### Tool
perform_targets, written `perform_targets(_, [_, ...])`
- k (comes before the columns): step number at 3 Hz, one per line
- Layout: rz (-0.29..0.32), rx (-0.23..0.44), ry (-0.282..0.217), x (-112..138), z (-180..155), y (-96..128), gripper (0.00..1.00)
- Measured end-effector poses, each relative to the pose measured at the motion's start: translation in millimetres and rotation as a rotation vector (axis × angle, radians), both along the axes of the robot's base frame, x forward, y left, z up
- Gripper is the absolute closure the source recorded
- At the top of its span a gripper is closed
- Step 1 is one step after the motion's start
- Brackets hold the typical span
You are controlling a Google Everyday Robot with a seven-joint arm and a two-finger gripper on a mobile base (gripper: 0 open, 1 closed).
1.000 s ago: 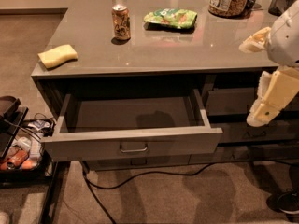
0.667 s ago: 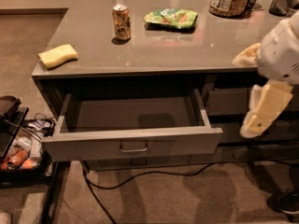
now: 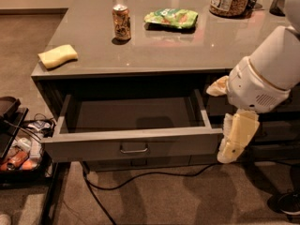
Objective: Close top drawer
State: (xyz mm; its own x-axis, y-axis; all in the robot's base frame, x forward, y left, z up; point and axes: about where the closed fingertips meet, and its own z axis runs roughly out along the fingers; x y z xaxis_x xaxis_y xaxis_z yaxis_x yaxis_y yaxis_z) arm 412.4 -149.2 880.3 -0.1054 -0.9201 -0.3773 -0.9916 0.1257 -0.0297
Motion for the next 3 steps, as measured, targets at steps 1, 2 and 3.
perform_targets(1, [0.0,0.0,0.0,0.0,0.0,0.0,0.0])
perform_targets(2, [0.022,0.105,-0.036,1.8,1.8,2.0,0.0])
perform_targets(3, [0.042,0.318,-0.112,11.9,0.3,-4.3,0.0])
